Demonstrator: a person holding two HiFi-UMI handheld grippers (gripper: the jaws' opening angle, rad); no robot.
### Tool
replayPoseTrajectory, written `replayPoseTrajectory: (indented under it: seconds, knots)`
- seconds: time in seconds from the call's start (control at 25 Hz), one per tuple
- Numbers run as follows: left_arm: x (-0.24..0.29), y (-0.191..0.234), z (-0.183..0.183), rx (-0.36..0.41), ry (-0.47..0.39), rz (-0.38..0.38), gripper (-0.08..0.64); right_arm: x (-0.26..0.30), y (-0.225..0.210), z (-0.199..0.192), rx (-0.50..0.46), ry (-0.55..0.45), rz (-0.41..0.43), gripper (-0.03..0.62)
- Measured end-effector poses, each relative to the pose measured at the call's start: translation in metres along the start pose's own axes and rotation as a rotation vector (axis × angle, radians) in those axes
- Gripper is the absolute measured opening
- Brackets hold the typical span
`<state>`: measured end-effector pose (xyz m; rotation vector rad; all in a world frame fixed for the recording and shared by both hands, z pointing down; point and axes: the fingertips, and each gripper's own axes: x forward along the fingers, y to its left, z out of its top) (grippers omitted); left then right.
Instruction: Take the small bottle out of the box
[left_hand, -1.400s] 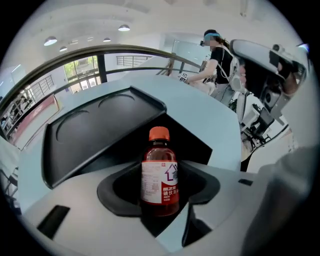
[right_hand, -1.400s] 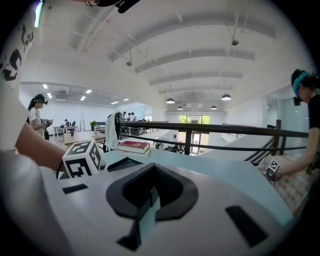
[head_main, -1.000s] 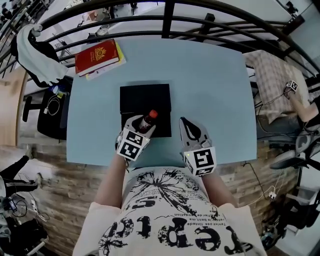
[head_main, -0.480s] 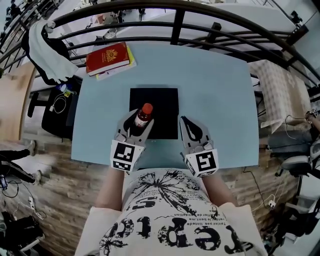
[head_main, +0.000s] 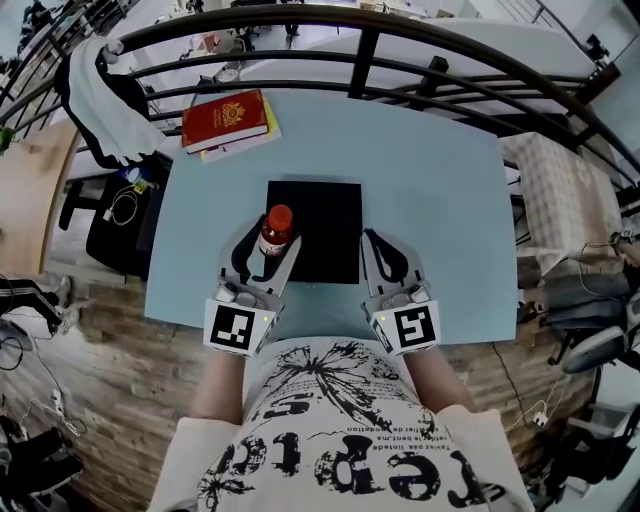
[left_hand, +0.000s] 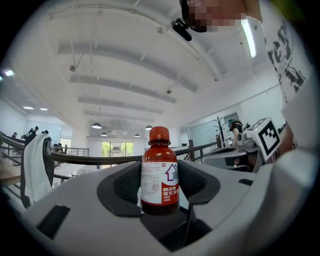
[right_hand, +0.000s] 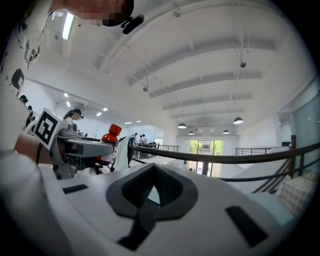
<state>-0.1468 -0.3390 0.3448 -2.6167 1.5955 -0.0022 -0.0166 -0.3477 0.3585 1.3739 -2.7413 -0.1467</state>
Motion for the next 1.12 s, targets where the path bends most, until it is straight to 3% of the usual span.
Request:
replayPoseTrajectory:
  seconds: [1.12]
  knots:
    - [0.004, -0.011, 0.012, -0.006, 0.005, -0.027, 0.232, 0.006, -0.002, 0.006, 0.002, 0.0, 0.019, 0.009]
